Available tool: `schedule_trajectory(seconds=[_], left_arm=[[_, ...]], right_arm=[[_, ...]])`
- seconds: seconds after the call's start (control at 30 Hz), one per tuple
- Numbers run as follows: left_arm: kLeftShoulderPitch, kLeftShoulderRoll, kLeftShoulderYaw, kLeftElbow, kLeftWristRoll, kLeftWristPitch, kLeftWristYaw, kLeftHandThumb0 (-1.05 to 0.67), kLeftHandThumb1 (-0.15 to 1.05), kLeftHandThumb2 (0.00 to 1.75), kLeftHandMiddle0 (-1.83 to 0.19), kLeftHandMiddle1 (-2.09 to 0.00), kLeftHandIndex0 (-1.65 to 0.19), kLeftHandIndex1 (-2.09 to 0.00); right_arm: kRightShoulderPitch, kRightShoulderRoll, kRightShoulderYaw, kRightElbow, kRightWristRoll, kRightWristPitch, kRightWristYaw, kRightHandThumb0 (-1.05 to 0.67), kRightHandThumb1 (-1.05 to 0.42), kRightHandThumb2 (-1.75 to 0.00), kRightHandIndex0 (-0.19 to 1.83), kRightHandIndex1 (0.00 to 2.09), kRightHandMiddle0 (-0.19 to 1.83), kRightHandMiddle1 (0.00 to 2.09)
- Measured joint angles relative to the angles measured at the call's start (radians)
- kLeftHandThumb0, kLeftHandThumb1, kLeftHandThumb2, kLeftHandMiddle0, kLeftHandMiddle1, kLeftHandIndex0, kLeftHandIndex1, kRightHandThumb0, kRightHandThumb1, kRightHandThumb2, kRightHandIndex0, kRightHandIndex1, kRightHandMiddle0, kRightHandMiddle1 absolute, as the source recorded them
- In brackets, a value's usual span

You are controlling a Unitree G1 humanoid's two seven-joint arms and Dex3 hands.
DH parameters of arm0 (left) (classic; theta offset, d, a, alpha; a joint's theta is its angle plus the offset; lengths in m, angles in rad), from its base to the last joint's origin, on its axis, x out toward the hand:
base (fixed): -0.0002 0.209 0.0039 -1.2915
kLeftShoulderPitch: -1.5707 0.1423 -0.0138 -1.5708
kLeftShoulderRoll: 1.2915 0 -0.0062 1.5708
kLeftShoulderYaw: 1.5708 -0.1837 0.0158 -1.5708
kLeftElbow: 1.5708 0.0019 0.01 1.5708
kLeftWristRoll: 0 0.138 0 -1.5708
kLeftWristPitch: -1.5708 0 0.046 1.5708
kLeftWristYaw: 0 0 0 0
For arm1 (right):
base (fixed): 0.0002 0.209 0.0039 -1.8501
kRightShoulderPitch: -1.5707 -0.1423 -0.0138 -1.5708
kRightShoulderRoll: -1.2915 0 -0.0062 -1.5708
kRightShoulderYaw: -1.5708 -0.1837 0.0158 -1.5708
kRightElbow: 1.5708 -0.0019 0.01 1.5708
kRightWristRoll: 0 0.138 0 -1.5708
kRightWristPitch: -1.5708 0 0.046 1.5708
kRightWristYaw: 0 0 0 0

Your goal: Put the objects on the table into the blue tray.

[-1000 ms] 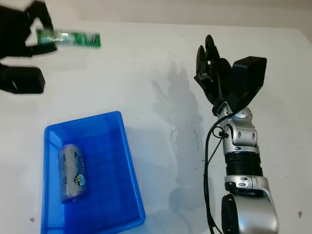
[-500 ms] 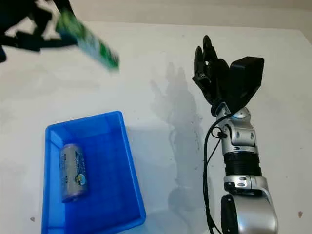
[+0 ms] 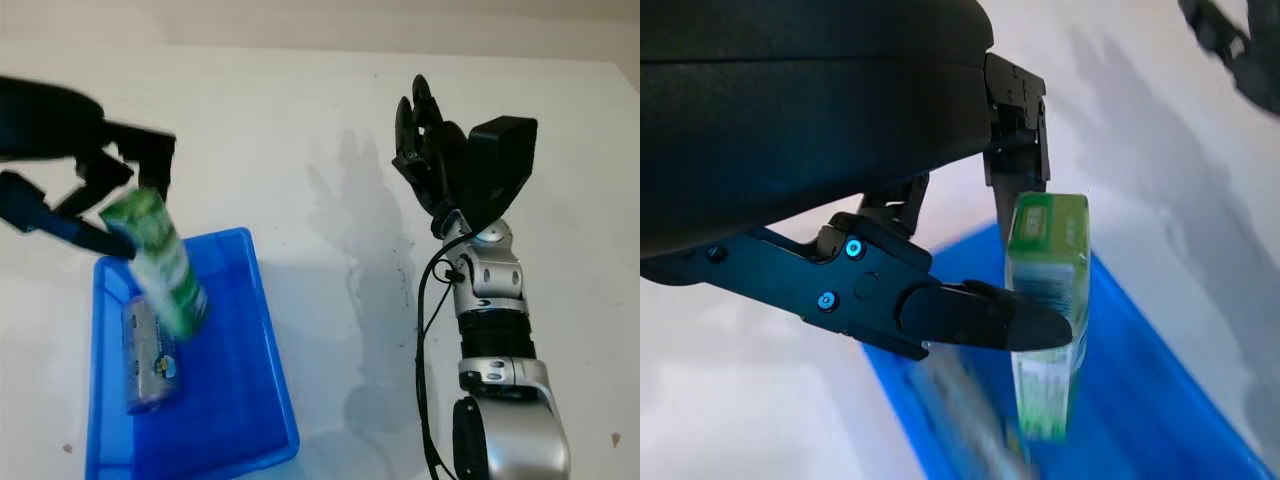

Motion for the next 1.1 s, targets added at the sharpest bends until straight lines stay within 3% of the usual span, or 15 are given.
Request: schedule_trajectory(seconds=[0.03, 0.07, 0.13, 0.17, 0.2, 0.23, 0.27, 0.33, 0.5, 0.7, 0.8, 0.87, 0.93, 1.03, 1.1], left_arm=[[0.007, 0.010, 0.011, -0.008, -0.010, 0.000, -0.004, -0.41, 1.05, 0.34, -0.41, -1.70, -0.25, -1.52], [0.015, 0.022, 0.022, -0.018, -0.017, 0.000, -0.005, -0.43, 1.05, 0.28, -0.31, -1.93, -0.17, -1.86], [0.024, 0.035, 0.029, -0.025, -0.021, -0.033, -0.021, -0.47, 1.05, 0.24, -0.11, -1.97, 0.03, -1.95], [0.024, 0.039, 0.024, -0.025, -0.027, -0.046, -0.041, -0.48, 1.05, 0.20, -0.05, -1.64, 0.10, -1.73], [0.022, 0.041, 0.013, -0.019, -0.037, -0.052, -0.063, -0.49, 1.03, 0.12, -0.12, -0.97, 0.08, -1.25], [0.020, 0.041, -0.001, -0.009, -0.046, -0.052, -0.079, -0.49, 1.02, 0.09, -0.20, -0.56, 0.02, -0.92], [0.019, 0.040, -0.015, 0.000, -0.051, -0.053, -0.089, -0.48, 0.98, 0.07, -0.23, -0.26, -0.06, -0.55], [0.013, 0.028, -0.033, 0.017, -0.053, -0.057, -0.098, -0.49, 0.95, 0.06, -0.16, -0.09, -0.08, -0.26], [-0.064, -0.002, -0.064, 0.100, -0.054, -0.041, -0.104, -0.54, 0.93, 0.05, -0.05, -0.05, -0.07, -0.10], [-0.114, -0.144, 0.019, 0.381, -0.089, -0.055, 0.050, -0.55, 0.98, 0.07, -0.39, -0.20, -0.36, -0.25], [-0.115, -0.237, 0.101, 0.498, -0.101, -0.099, 0.200, -0.63, 1.04, 0.17, -0.41, -0.44, -0.25, -0.70], [-0.115, -0.297, 0.144, 0.553, -0.101, -0.125, 0.319, -0.60, 1.05, 0.22, -0.27, -0.86, -0.09, -1.05], [-0.114, -0.354, 0.179, 0.576, -0.092, -0.126, 0.459, -0.52, 1.05, 0.32, -0.18, -0.97, 0.02, -1.18], [-0.110, -0.425, 0.216, 0.576, -0.066, -0.140, 0.641, -0.45, 1.05, 0.46, -0.22, -0.67, 0.07, -1.04], [-0.109, -0.458, 0.227, 0.607, -0.043, -0.174, 0.728, -0.52, 1.05, 0.51, -0.30, -0.30, 0.03, -0.69]], right_arm=[[-0.001, 0.000, 0.000, 0.002, 0.000, -0.002, 0.000, -0.60, -1.05, -0.75, -0.19, 0.00, -0.19, 0.00], [-0.003, 0.000, 0.000, 0.006, 0.000, -0.004, 0.000, -0.61, -1.05, -0.75, -0.19, 0.00, -0.19, 0.00], [-0.008, 0.000, 0.000, 0.019, -0.001, -0.012, 0.001, -0.61, -1.05, -0.75, -0.19, 0.00, -0.19, 0.00], [-0.011, 0.000, 0.001, 0.025, -0.002, -0.015, 0.001, -0.61, -1.05, -0.74, -0.19, 0.00, -0.19, 0.00], [-0.013, 0.000, 0.001, 0.031, -0.003, -0.017, 0.001, -0.61, -1.05, -0.75, -0.19, 0.00, -0.19, 0.00], [-0.015, 0.000, 0.002, 0.036, -0.003, -0.019, 0.002, -0.60, -1.05, -0.75, -0.19, 0.00, -0.19, 0.00], [-0.016, 0.001, 0.002, 0.039, -0.003, -0.021, 0.002, -0.60, -1.05, -0.76, -0.19, 0.00, -0.19, 0.00], [-0.016, 0.002, 0.002, 0.039, -0.003, -0.024, 0.003, -0.59, -1.05, -0.76, -0.19, 0.00, -0.19, 0.00], [-0.017, 0.005, 0.001, 0.040, -0.002, -0.028, 0.004, -0.60, -1.05, -0.75, -0.19, 0.00, -0.19, 0.00], [-0.016, 0.005, 0.001, 0.039, -0.003, -0.028, 0.000, -0.60, -1.05, -0.74, -0.19, 0.00, -0.19, 0.00], [-0.016, 0.006, 0.002, 0.038, -0.003, -0.028, 0.000, -0.60, -1.05, -0.74, -0.19, 0.00, -0.19, 0.00], [-0.016, 0.006, 0.001, 0.038, -0.002, -0.028, 0.003, -0.60, -1.05, -0.74, -0.19, 0.00, -0.19, 0.00], [-0.016, 0.006, 0.001, 0.038, -0.001, -0.028, 0.007, -0.60, -1.05, -0.74, -0.19, 0.00, -0.19, 0.00], [-0.016, 0.005, 0.001, 0.038, 0.001, -0.028, 0.011, -0.60, -1.05, -0.74, -0.19, 0.00, -0.19, 0.00], [-0.016, 0.006, 0.001, 0.038, 0.001, -0.028, 0.013, -0.60, -1.05, -0.74, -0.19, 0.00, -0.19, 0.00]])
